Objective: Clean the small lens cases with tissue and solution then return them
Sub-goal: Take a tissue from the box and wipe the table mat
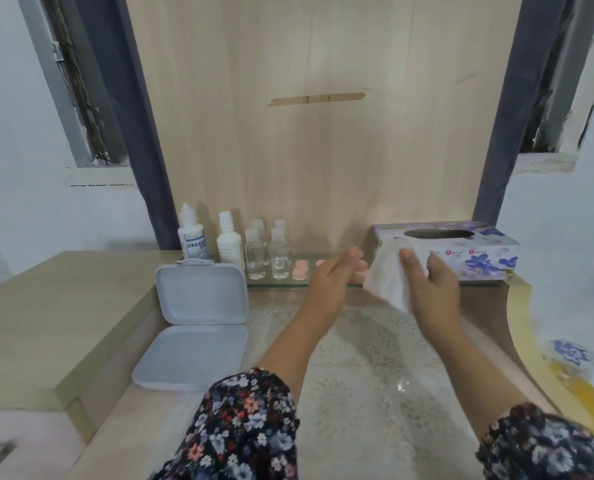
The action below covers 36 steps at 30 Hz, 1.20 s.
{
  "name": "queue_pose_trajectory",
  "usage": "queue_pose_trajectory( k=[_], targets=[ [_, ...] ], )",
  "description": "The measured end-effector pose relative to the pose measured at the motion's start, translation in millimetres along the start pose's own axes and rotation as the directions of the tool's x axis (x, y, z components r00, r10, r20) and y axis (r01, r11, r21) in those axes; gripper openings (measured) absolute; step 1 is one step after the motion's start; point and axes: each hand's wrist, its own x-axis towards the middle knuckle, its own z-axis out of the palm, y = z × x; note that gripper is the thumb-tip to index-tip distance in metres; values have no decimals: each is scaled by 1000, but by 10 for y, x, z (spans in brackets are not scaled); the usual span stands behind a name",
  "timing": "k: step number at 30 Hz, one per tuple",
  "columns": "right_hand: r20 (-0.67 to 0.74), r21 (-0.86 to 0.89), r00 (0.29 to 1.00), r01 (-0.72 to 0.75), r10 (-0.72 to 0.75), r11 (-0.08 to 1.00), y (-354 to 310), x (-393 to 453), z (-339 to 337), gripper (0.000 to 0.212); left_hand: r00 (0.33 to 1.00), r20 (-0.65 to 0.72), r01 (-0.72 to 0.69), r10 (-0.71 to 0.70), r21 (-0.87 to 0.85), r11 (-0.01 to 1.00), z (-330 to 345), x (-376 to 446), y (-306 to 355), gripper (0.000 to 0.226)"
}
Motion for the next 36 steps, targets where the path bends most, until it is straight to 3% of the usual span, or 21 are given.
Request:
queue_pose_trajectory(
  k=[2, 4, 6, 8, 11, 14, 16, 18, 22, 27, 30, 36],
  targets=[
    [57, -20, 992, -109, 110, 994, 156, -268, 72, 34, 996, 74, 48, -51, 47, 998, -114, -176, -121, 15],
    [112, -74, 969, -211, 218, 975, 324, -472, 131, 31, 980, 151, 111, -127, 111, 988, -197, -349, -261, 34],
    [181, -175, 944, -246, 277, 953, 452, -612, 161, 26, 972, 132, 163, -193, 209, 964, -226, -482, -407, 44],
    [199, -313, 933, -230, 301, 921, 547, -698, 165, 14, 982, 50, 153, -183, 360, 920, -225, -570, -566, 40],
    [159, -377, 953, -181, 256, 908, 626, -762, 133, 30, 992, 115, -37, -57, 682, 730, -146, -665, -682, 39],
    [58, -293, 969, -213, 239, 932, 614, -749, 93, 25, 927, 358, -227, -116, 778, 586, 3, -729, -728, 48],
    [18, -245, 966, -246, 259, 938, 599, -750, 58, 21, 889, 423, -286, -173, 810, 512, 54, -727, -784, 51],
    [5, -197, 961, -271, 277, 942, 591, -756, 33, 19, 890, 399, -285, -222, 864, 414, 22, -678, -838, 50],
    [26, -175, 956, -283, 292, 943, 599, -769, 5, 19, 923, 229, -142, -308, 949, 280, -297, -474, -874, 49],
    [28, -126, 954, -294, 300, 947, 607, -780, 21, 17, 929, 44, 38, -367, 976, 214, -644, -323, -901, 50],
    [23, -112, 951, -304, 309, 946, 613, -776, 41, 14, 917, 7, 75, -399, 979, 190, -547, -327, -874, 53],
    [-33, -54, 943, -333, 332, 941, 680, -742, 40, 17, 854, 277, -175, -441, 950, 257, -92, -570, -757, 60]
  ],
)
